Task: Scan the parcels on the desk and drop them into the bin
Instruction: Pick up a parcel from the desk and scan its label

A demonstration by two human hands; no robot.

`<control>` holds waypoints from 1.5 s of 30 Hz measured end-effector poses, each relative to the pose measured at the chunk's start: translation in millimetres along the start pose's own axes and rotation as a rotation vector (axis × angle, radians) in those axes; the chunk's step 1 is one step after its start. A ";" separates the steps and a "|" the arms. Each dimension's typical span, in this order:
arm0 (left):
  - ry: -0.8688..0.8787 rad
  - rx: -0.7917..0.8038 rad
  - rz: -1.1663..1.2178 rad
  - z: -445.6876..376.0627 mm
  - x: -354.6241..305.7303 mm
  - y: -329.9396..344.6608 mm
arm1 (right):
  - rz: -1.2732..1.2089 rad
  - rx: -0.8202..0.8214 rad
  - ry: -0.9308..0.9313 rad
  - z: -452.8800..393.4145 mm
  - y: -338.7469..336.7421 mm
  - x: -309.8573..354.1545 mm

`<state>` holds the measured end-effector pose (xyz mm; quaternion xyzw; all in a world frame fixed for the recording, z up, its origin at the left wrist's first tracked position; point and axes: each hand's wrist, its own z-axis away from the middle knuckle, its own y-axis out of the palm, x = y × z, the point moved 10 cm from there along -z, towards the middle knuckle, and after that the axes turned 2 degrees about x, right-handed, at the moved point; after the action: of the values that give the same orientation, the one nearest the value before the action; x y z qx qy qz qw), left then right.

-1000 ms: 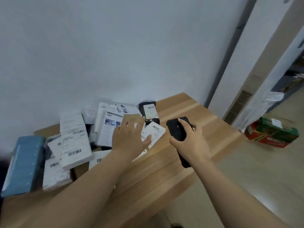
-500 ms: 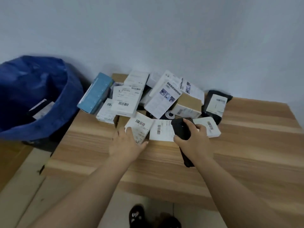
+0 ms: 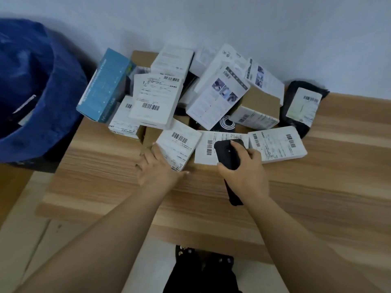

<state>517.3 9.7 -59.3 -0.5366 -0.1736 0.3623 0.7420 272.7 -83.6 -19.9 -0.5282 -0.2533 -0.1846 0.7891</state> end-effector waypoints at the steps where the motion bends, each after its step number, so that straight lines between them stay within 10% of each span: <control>1: 0.005 -0.016 0.023 -4.4 0.4 0.5 | 0.009 0.001 0.011 -2.4 2.6 -2.8; 17: 0.004 -0.146 -0.076 40.7 -26.5 -12.0 | 0.027 0.030 -0.073 -1.3 -31.8 -27.7; 45: -0.097 -0.722 -0.525 264.1 -70.4 -219.0 | 0.504 0.161 -0.828 156.6 -222.1 97.9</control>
<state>375.9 100.4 248.0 -0.6814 -0.4537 0.1025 0.5651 195.1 -23.7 251.8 -0.5394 -0.4235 0.2580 0.6805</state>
